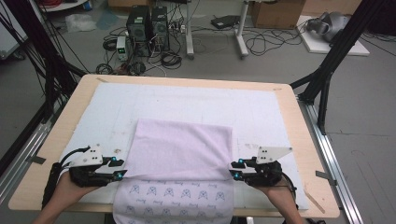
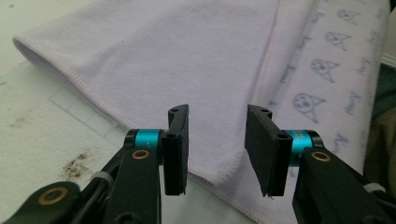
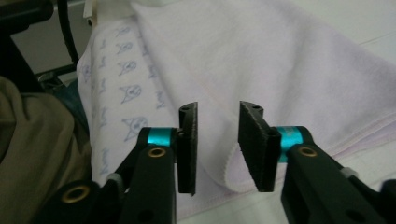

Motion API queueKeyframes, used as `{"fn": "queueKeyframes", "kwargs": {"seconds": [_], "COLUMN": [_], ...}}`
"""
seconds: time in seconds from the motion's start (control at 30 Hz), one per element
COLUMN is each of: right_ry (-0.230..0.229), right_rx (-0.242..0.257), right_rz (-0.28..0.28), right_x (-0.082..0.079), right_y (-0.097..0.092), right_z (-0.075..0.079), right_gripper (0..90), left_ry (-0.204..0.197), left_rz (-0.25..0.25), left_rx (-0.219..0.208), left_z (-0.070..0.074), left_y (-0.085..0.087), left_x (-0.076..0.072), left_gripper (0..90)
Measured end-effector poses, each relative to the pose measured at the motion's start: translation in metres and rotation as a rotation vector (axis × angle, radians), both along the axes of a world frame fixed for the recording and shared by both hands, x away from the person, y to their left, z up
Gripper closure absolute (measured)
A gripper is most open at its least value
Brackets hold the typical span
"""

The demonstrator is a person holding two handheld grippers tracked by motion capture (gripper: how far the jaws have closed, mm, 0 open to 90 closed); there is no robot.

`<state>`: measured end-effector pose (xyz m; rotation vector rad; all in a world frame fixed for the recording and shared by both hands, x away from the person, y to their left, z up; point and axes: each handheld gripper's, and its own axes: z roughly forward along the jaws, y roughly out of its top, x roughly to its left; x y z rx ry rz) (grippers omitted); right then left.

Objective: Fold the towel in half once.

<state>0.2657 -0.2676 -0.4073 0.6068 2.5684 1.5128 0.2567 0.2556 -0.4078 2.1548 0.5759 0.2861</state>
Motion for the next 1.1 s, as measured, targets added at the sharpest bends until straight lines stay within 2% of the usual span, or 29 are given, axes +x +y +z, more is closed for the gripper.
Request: {"fn": "queueKeyframes", "kwargs": {"seconds": [0.23,0.37,0.5,0.63,0.67,0.73,0.8,0.9,0.97,1.1], "right_ry": [0.042,0.075,0.113,0.127,0.131,0.126,0.121,0.121,0.108,0.093], "right_rx": [-0.029,-0.023,-0.063,-0.111,-0.115,-0.106,-0.121,-0.144,-0.158,-0.153], "right_rz": [0.008,0.019,0.021,0.011,0.005,-0.010,-0.008,0.026,0.046,0.073], "right_x": [0.018,0.021,0.019,0.016,0.016,0.018,0.019,0.015,0.012,0.001], "right_y": [0.017,0.021,0.023,0.024,0.024,0.023,0.023,0.026,0.028,0.027], "right_z": [-0.013,-0.018,-0.024,-0.031,-0.031,-0.030,-0.028,-0.027,-0.027,-0.022], "right_gripper": [61.1,55.9,53.9,57.5,57.7,58.9,65.6,80.5,83.4,84.1], "left_ry": [0.042,0.075,0.093,0.091,0.087,0.086,0.082,0.081,0.072,0.064], "left_rz": [-0.009,-0.035,-0.070,-0.077,-0.072,-0.075,-0.086,-0.099,-0.094,-0.107], "left_rx": [0.013,0.023,0.055,0.066,0.060,0.068,0.069,0.073,0.075,0.073], "left_z": [-0.014,-0.021,-0.028,-0.029,-0.030,-0.029,-0.029,-0.030,-0.029,-0.024], "left_y": [-0.011,-0.021,-0.031,-0.031,-0.031,-0.029,-0.028,-0.028,-0.028,-0.025], "left_x": [0.021,0.022,0.018,0.015,0.014,0.013,0.010,0.006,0.004,-0.003], "left_gripper": [65.3,63.1,60.5,66.1,70.9,73.4,80.1,89.3,89.6,89.7]}}
